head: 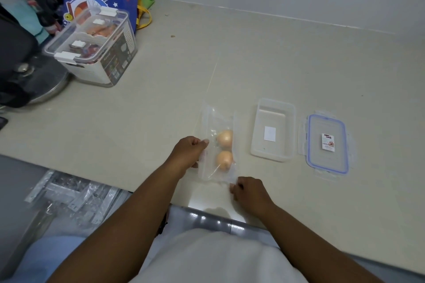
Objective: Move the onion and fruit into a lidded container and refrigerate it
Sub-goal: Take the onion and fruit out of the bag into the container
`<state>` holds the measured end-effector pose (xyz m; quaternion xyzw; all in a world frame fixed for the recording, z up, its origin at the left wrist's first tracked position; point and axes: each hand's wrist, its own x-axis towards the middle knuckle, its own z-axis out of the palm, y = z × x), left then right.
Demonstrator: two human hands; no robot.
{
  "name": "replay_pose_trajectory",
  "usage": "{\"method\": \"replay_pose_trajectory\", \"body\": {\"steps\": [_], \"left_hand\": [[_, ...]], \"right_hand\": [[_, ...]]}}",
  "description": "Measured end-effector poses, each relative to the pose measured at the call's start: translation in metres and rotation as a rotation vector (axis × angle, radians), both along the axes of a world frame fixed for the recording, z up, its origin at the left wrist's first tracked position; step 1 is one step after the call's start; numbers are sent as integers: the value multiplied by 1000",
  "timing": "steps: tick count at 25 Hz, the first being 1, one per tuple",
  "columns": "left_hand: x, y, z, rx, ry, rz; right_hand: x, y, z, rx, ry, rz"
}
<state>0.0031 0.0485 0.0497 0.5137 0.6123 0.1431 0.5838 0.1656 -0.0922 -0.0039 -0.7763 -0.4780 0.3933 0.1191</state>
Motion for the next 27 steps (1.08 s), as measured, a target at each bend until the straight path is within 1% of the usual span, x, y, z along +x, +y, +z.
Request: {"method": "replay_pose_trajectory", "body": {"steps": [4, 5, 7, 8, 10, 12, 13, 16, 19, 20, 22, 27], "left_hand": [[6, 2, 3, -19, -17, 22], [6, 1, 5, -26, -31, 1], [6, 0, 7, 5, -30, -69], [7, -2, 8, 31, -22, -100], [12, -11, 10, 72, -19, -157], [16, -23, 12, 89, -39, -221], [17, -29, 12, 88, -59, -250], [12, -40, 11, 40, -131, -307], [2, -40, 10, -65, -168, -311], [1, -40, 10, -88, -171, -305], [3, -40, 10, -74, -152, -247], [-3, -22, 14, 117, -61, 88]], "right_hand": [[3, -15, 12, -54, -51, 81], [6, -15, 18, -31, -65, 47], [10, -13, 34, 101, -55, -123], [9, -9, 44, 173, -14, -225], [2, 3, 64, 252, 155, -375], [-7, 18, 80, 259, 338, -453], [-12, 24, 85, 249, 389, -479], [-18, 33, 86, 215, 409, -533], [-20, 27, 80, 202, 482, -577], [-20, 25, 79, 205, 482, -576], [-17, 24, 76, 201, 410, -559], [12, 21, 77, 204, 186, -544]]}}
